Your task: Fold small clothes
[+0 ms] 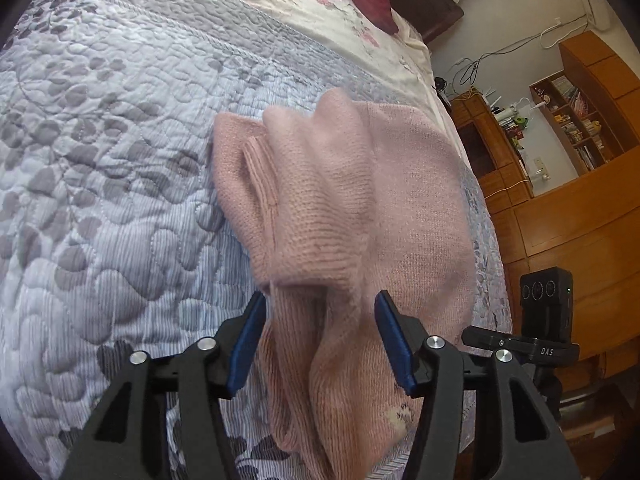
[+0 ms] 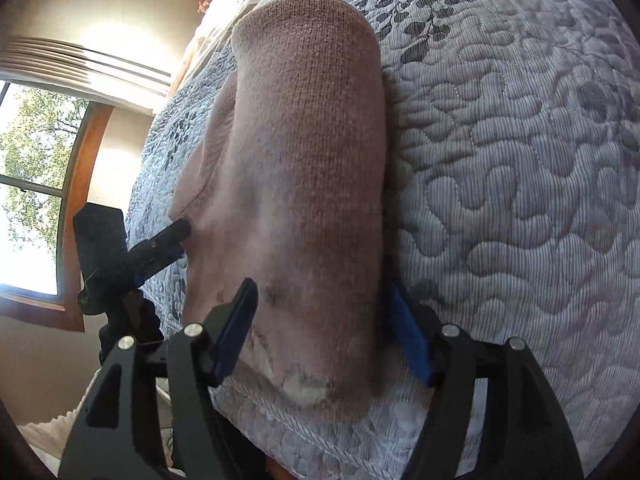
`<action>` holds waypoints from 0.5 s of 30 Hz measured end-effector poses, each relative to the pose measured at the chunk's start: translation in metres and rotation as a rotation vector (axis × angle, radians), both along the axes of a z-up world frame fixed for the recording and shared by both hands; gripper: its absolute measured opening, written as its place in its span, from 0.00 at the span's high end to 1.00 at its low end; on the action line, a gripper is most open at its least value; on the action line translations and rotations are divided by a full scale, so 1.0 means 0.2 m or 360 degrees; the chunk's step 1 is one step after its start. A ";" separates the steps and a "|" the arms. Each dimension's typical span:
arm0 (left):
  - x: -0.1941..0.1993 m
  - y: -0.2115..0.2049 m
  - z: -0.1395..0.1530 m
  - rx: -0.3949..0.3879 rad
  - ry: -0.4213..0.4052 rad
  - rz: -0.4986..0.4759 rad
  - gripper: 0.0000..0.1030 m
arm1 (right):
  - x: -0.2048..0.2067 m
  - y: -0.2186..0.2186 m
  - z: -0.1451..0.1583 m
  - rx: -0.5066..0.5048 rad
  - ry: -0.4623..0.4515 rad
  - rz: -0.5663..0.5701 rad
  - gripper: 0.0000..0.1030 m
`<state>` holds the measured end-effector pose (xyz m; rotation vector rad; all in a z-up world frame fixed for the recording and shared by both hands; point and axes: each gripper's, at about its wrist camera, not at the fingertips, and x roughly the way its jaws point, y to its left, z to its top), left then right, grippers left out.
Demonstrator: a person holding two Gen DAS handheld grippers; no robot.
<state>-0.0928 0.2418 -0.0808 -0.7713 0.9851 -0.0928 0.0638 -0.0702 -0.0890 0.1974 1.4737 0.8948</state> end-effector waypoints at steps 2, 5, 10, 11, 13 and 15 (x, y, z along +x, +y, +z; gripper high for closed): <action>-0.09 -0.04 0.05 0.0044 -0.0015 0.0009 0.45 | -0.05 -0.04 -0.02 -0.0009 0.0019 -0.0003 0.35; -0.20 -0.12 0.09 0.0106 -0.0032 0.0020 0.45 | -0.10 -0.08 -0.06 -0.0022 0.0046 -0.0012 0.37; -0.24 -0.29 0.11 0.0280 0.0007 -0.0016 0.45 | -0.08 -0.09 -0.14 0.0089 0.0178 -0.0071 0.74; -0.23 -0.31 0.11 0.0315 0.0024 -0.0024 0.45 | -0.08 -0.08 -0.13 0.0092 0.0165 -0.0076 0.76; -0.23 -0.31 0.06 0.0348 0.0094 -0.0033 0.46 | -0.11 -0.10 -0.09 0.0128 0.0154 -0.0072 0.78; -0.23 -0.30 0.00 0.0353 0.0148 -0.0028 0.45 | -0.12 -0.12 -0.08 0.0161 0.0158 -0.0086 0.79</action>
